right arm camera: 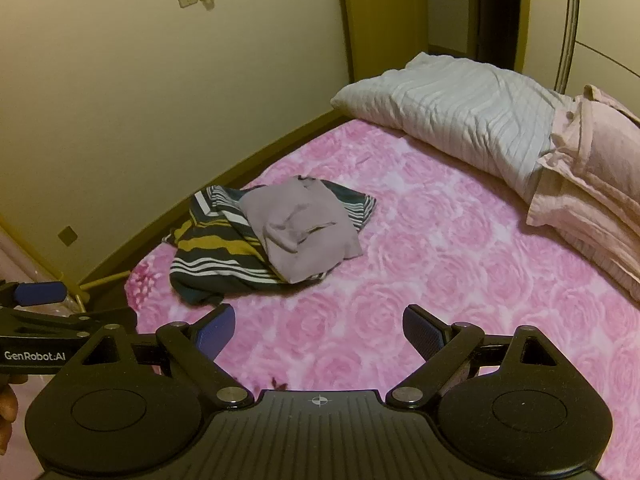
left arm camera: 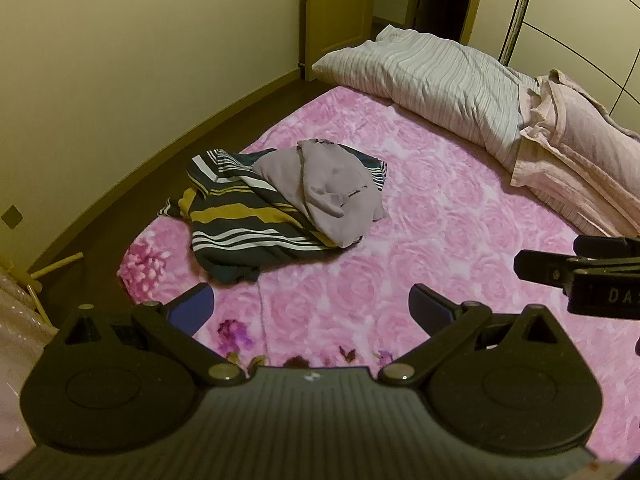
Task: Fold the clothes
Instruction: 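Move both grippers toward the grey top on the striped garment, then grasp the grey top with the right gripper while the left gripper grasps another edge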
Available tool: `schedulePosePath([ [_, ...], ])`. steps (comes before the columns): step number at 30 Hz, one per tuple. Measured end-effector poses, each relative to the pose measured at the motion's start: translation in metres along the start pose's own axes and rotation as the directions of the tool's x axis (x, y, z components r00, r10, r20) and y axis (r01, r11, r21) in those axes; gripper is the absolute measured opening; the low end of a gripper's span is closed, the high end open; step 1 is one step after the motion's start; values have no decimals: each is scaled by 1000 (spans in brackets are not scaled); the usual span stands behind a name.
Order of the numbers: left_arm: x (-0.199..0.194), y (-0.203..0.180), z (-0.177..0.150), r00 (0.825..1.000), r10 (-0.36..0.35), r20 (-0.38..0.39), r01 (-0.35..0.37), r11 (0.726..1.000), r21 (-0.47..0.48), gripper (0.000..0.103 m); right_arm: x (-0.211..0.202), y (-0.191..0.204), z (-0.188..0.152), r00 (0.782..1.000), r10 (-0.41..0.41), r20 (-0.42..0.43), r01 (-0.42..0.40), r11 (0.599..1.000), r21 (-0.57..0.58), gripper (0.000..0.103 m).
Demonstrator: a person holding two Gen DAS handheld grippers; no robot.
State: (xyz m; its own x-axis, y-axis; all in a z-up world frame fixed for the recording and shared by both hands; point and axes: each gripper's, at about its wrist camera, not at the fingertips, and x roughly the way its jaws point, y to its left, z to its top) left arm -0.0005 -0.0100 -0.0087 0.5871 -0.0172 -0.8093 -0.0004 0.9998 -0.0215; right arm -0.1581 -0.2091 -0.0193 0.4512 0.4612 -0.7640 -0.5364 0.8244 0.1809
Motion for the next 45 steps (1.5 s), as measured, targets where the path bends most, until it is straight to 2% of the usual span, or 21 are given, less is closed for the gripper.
schedulePosePath([
  [4, 1, -1, 1, 1000, -18, -9, 18, 999, -50, 102, 1, -8, 0, 1000, 8, -3, -8, 1000, -1, 88],
  [17, 4, 2, 6, 1000, 21, -6, -22, 993, -114, 102, 10, -38, 5, 998, 54, -11, -55, 998, -15, 88],
  [19, 8, 7, 9, 1000, 28, -7, -28, 996, -90, 102, 15, -40, 5, 999, 51, -18, -51, 998, -25, 88],
  [23, 27, 18, 22, 998, 68, 7, -69, 996, 51, 102, 29, -40, 9, 999, 45, -20, -46, 999, -22, 88],
  [28, 80, 48, 52, 998, 59, -1, -58, 984, 168, 102, 66, -27, 20, 998, 45, -41, -48, 997, -58, 88],
  [33, 162, 85, 91, 999, 15, -46, -2, 961, 276, 102, 128, -4, 38, 996, 41, -77, -48, 995, -91, 88],
  [40, 283, 111, 139, 988, -104, -111, 142, 893, 426, 100, 243, 26, 66, 994, 14, -112, -33, 984, -177, 87],
  [42, 313, 114, 148, 985, -122, -121, 165, 871, 463, 95, 278, 30, 70, 992, 19, -125, -44, 980, -195, 84],
  [43, 327, 115, 151, 983, -130, -126, 176, 862, 475, 94, 296, 33, 72, 991, 19, -135, -46, 978, -204, 78],
  [45, 351, 120, 156, 978, -154, -137, 202, 854, 479, 93, 333, 37, 74, 988, 25, -155, -58, 975, -215, 73],
])
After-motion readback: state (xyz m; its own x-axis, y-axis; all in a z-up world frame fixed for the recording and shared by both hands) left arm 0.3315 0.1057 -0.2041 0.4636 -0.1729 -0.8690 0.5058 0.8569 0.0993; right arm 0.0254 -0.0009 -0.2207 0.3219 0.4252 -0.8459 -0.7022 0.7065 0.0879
